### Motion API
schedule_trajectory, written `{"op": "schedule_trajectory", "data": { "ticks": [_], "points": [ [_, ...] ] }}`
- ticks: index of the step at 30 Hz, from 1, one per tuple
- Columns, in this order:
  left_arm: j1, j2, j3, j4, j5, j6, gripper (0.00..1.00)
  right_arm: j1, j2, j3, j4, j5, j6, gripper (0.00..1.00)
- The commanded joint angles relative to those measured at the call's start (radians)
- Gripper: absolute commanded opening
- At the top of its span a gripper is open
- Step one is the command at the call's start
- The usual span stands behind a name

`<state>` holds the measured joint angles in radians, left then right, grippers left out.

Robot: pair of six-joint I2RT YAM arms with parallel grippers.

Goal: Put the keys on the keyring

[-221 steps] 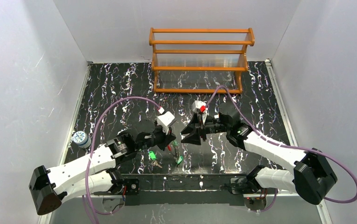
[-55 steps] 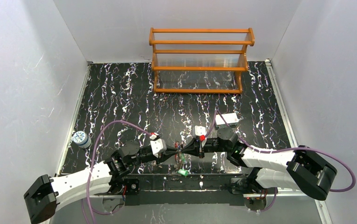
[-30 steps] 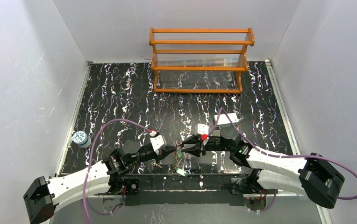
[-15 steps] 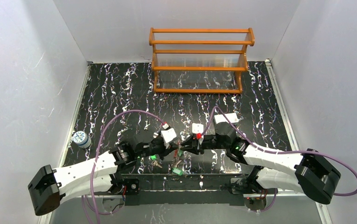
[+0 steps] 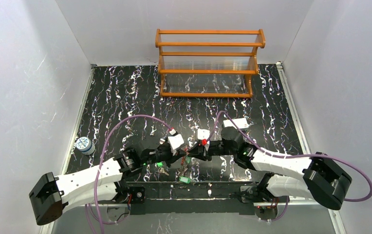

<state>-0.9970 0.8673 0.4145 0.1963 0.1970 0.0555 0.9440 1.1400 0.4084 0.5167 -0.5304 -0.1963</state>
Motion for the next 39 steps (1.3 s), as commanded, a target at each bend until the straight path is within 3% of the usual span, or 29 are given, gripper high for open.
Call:
{"op": "schedule_trajectory", "data": {
  "ticks": [1, 4, 9, 15, 18, 28, 39],
  "points": [
    [-0.003, -0.012, 0.014, 0.032, 0.024, 0.001, 0.00, 0.002, 0.022, 0.062, 0.036, -0.011, -0.016, 0.23],
    [-0.004, -0.011, 0.012, 0.032, 0.025, -0.002, 0.00, 0.002, 0.032, 0.069, 0.031, -0.018, -0.015, 0.02],
    [-0.003, -0.025, 0.006, 0.033, 0.011, 0.002, 0.01, 0.003, 0.027, 0.056, 0.049, -0.020, 0.002, 0.01],
    [-0.003, -0.116, -0.047, 0.064, -0.038, 0.013, 0.21, 0.003, -0.014, -0.036, 0.210, 0.003, 0.070, 0.01],
    [-0.004, -0.180, -0.103, 0.094, -0.052, 0.022, 0.26, 0.003, -0.026, -0.088, 0.329, 0.002, 0.111, 0.01],
    [-0.004, -0.313, -0.220, 0.182, 0.006, 0.064, 0.27, 0.003, -0.017, -0.171, 0.588, -0.049, 0.186, 0.01],
    [-0.003, -0.268, -0.263, 0.384, 0.112, 0.059, 0.26, 0.002, -0.016, -0.172, 0.611, -0.094, 0.189, 0.01]
  ]
}}
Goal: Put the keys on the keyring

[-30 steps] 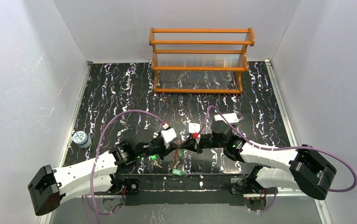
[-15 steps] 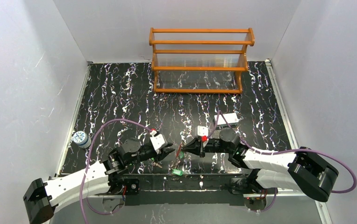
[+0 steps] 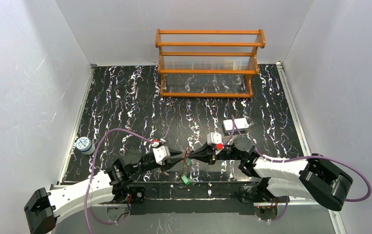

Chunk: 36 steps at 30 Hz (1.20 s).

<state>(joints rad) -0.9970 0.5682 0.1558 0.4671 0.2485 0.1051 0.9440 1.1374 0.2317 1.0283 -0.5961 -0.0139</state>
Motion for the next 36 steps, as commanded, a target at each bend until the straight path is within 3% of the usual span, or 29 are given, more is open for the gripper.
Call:
{"op": "schedule_trajectory", "data": {
  "ticks": [1, 21, 27, 32, 33, 36],
  "points": [
    [-0.003, 0.043, -0.004, 0.130, 0.072, 0.007, 0.26, 0.002, -0.013, 0.006, 0.099, -0.031, 0.006, 0.01],
    [-0.003, 0.114, -0.004, 0.239, 0.095, -0.020, 0.14, 0.003, -0.008, 0.013, 0.082, -0.041, 0.006, 0.01],
    [-0.003, 0.135, -0.007, 0.239, 0.091, -0.016, 0.00, 0.003, -0.009, 0.018, 0.077, -0.043, 0.006, 0.01],
    [-0.004, 0.164, 0.010, 0.209, 0.074, -0.012, 0.00, 0.002, -0.023, 0.027, 0.041, -0.038, 0.002, 0.01],
    [-0.003, 0.168, 0.017, 0.195, 0.069, -0.011, 0.00, 0.002, -0.028, 0.029, 0.023, -0.037, -0.007, 0.02],
    [-0.003, 0.167, 0.041, 0.142, 0.048, -0.004, 0.00, 0.003, -0.057, 0.034, -0.043, -0.021, -0.040, 0.19]
  ]
}}
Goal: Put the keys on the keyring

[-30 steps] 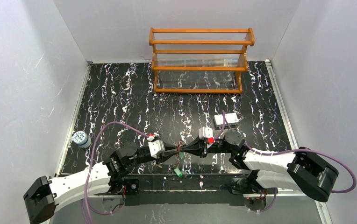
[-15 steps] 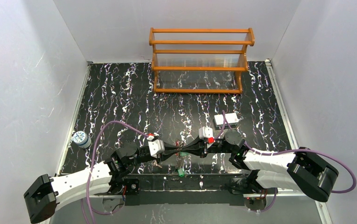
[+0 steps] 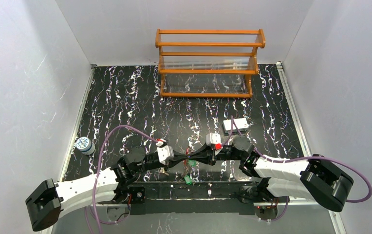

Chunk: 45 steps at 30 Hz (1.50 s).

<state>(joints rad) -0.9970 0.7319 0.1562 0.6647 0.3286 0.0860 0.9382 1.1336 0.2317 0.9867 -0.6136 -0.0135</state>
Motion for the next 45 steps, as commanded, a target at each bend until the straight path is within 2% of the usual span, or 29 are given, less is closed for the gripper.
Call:
{"op": "schedule_trajectory", "data": {
  "ticks": [1, 3, 11, 14, 18, 20, 24, 27, 35, 45],
  "points": [
    [-0.003, 0.000, 0.048, -0.070, -0.037, 0.022, 0.00, 0.008, -0.064, 0.034, -0.021, 0.006, -0.054, 0.25],
    [-0.003, -0.009, 0.062, -0.107, -0.051, 0.033, 0.00, 0.008, -0.090, 0.030, -0.055, 0.028, -0.077, 0.34],
    [-0.003, -0.045, 0.123, -0.270, -0.073, 0.095, 0.00, 0.008, -0.197, 0.008, -0.112, 0.120, -0.127, 0.57],
    [-0.003, -0.061, 0.136, -0.305, -0.073, 0.112, 0.00, 0.008, -0.212, 0.021, -0.141, 0.134, -0.144, 0.63],
    [-0.003, -0.076, 0.139, -0.312, -0.074, 0.117, 0.00, 0.008, -0.203, 0.044, -0.196, 0.121, -0.184, 0.66],
    [-0.003, -0.071, 0.143, -0.314, -0.074, 0.115, 0.00, 0.008, -0.189, 0.053, -0.213, 0.105, -0.199, 0.63],
    [-0.004, -0.058, 0.152, -0.314, -0.070, 0.111, 0.00, 0.008, -0.135, 0.093, -0.241, 0.029, -0.215, 0.42],
    [-0.005, -0.049, 0.156, -0.314, -0.070, 0.111, 0.00, 0.008, -0.082, 0.120, -0.236, -0.022, -0.200, 0.34],
    [-0.005, -0.050, 0.152, -0.312, -0.069, 0.099, 0.00, 0.009, 0.013, 0.138, -0.191, -0.057, -0.179, 0.31],
    [-0.005, -0.046, 0.137, -0.289, -0.051, 0.090, 0.00, 0.009, 0.047, 0.143, -0.168, -0.025, -0.161, 0.26]
  ]
}}
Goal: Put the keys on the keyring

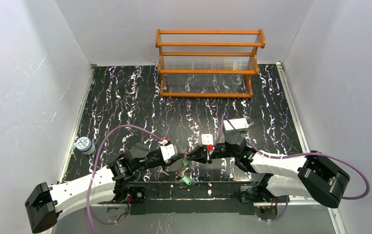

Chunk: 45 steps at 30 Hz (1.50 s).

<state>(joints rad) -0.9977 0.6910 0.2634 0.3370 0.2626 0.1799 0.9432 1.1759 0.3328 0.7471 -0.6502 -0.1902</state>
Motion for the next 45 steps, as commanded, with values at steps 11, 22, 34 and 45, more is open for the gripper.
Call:
{"op": "schedule_trajectory", "data": {
  "ticks": [11, 22, 34, 45],
  "points": [
    [-0.004, -0.008, 0.022, 0.048, 0.032, -0.010, 0.00, 0.004, 0.024, 0.049, 0.074, 0.016, 0.040, 0.01],
    [-0.004, -0.043, -0.001, 0.028, 0.008, -0.031, 0.24, 0.005, 0.004, 0.043, 0.106, -0.008, 0.035, 0.01],
    [-0.004, -0.028, 0.003, -0.034, -0.027, -0.015, 0.25, 0.005, 0.028, 0.048, 0.136, -0.027, 0.033, 0.01],
    [-0.004, 0.000, -0.015, 0.013, -0.003, -0.005, 0.16, 0.004, 0.028, 0.048, 0.138, -0.035, 0.036, 0.01]
  ]
}}
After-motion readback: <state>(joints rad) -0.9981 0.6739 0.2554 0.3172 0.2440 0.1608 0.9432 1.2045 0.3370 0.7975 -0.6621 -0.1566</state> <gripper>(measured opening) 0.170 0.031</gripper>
